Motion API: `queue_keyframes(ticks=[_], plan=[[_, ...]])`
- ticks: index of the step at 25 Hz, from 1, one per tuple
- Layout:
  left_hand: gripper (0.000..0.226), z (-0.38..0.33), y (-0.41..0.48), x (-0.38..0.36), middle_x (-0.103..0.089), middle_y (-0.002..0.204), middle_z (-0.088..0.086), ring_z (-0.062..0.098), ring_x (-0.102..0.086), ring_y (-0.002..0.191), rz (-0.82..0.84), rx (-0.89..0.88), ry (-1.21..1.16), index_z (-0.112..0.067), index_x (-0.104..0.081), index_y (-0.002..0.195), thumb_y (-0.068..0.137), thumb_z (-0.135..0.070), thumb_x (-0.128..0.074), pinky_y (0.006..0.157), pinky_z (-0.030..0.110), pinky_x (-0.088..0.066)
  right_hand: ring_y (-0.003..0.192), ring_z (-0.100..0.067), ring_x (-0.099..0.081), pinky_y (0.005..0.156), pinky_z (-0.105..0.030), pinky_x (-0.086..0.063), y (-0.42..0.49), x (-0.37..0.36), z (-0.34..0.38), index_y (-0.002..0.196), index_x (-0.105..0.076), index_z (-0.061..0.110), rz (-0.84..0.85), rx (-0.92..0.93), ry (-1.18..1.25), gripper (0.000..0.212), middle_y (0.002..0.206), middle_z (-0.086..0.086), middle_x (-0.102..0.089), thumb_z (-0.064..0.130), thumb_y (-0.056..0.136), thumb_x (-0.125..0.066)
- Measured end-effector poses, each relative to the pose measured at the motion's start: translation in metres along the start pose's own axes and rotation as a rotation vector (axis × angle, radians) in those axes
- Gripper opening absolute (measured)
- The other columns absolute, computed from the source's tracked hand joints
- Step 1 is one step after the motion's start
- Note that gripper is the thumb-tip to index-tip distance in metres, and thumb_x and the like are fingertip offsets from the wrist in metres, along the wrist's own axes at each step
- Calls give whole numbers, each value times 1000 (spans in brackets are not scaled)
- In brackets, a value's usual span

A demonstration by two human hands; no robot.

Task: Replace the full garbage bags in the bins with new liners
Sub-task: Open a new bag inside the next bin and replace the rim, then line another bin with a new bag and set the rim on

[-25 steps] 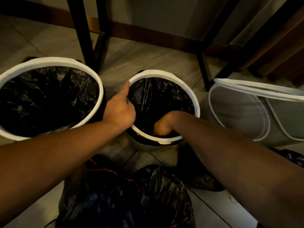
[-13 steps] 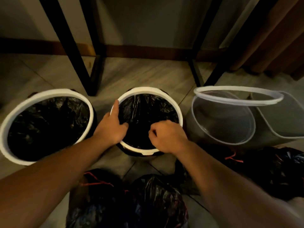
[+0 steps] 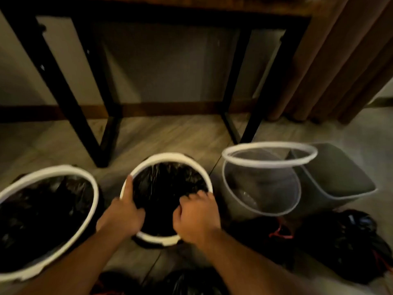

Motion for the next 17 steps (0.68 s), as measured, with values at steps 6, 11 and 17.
queue_keyframes(ticks=[6, 11, 17], plan=[[114, -12, -9, 12, -56, 125, 14, 39, -68, 104, -253, 33, -305, -63, 18, 152, 80, -35, -66, 78, 42, -53, 74, -11, -68, 106, -36, -33, -2, -10, -20, 76, -73, 34, -31, -162, 77, 30, 71, 14, -63, 45, 49, -70], [68, -21, 34, 34, -33, 154, 41, 49, -37, 143, -245, 166, -835, -13, -14, 165, 106, 3, -43, 121, 51, -26, 62, 3, -59, 98, -22, -29, 0, 57, -7, 65, -60, 34, -537, -22, 6, 21, 67, 11, -60, 45, 83, -61], [53, -133, 7, 155, -29, 159, 35, 45, -22, 152, -373, 39, -500, 12, -55, 132, 81, 28, -52, 129, 41, -8, 84, -9, -70, 75, -24, -58, 90, 203, -46, 77, -72, 29, -496, -228, 279, 18, 102, 9, -60, 47, 77, -72]])
Point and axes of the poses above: each hand's wrist, its own y-axis towards the middle knuckle, its own x-axis out of the back of the hand, z = x × y, the point moved 10 cm from there along y, towards the middle knuckle
